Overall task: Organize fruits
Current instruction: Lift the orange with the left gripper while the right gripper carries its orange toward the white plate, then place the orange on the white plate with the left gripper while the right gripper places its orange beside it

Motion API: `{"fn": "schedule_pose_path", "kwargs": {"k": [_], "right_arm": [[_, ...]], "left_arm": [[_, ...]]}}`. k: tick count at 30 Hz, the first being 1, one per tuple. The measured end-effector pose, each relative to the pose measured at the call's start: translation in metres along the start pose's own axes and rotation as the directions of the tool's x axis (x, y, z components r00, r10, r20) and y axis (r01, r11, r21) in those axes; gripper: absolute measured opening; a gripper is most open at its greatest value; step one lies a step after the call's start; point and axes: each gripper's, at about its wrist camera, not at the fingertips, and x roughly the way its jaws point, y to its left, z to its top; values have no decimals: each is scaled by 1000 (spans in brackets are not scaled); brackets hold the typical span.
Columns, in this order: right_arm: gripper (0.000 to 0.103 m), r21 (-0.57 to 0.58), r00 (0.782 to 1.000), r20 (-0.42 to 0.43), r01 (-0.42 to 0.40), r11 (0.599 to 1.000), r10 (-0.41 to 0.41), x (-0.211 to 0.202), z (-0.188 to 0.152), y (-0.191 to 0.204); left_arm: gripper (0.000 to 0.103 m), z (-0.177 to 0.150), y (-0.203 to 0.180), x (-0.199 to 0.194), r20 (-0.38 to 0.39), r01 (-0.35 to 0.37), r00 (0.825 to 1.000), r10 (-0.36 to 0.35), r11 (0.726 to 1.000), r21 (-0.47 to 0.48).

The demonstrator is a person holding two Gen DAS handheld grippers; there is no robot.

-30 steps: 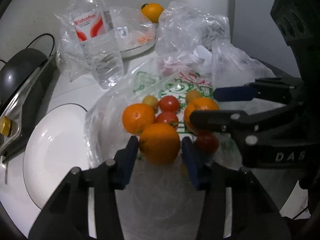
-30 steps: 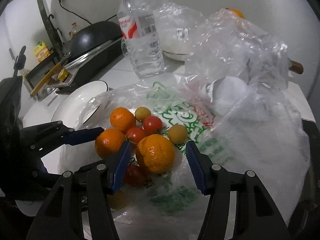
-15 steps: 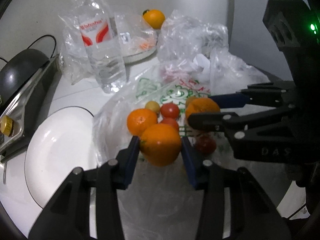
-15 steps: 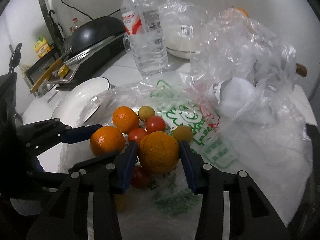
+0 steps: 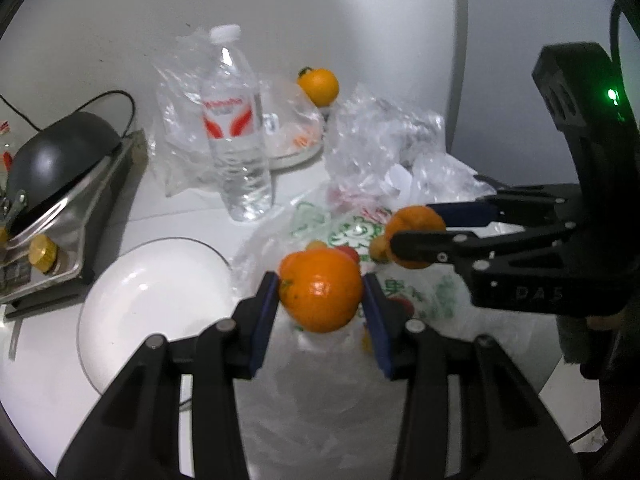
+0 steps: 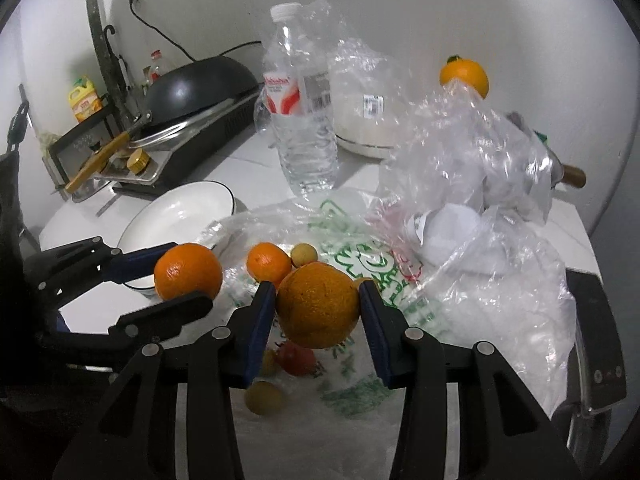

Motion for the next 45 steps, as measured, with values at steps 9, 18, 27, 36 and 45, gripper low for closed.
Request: {"fn": "schedule_pose_path", "kwargs": {"k": [9, 18, 27, 36, 45], "right_arm": [[46, -37, 999, 29, 16, 999, -15, -5, 14, 22], [46, -86, 999, 46, -3, 996, 7, 0, 31, 48], [46, -149, 998, 61, -13, 989, 23, 8, 49, 79], [46, -209, 997, 46, -48, 977, 58, 30, 66, 113], [46, -234, 997, 25, -68, 970, 76, 57, 84, 132]], "left_arm": [[43, -5, 26, -28, 55, -36, 998, 37, 999, -18], [43, -16, 56, -41, 74, -86, 993, 90, 995, -54], [43, -18, 89, -52, 84, -147, 984, 156, 984, -100], [43, -30, 128, -38, 31, -205, 977, 212, 966, -156], [43, -37, 153, -14, -11, -176, 984, 177, 966, -188]]}}
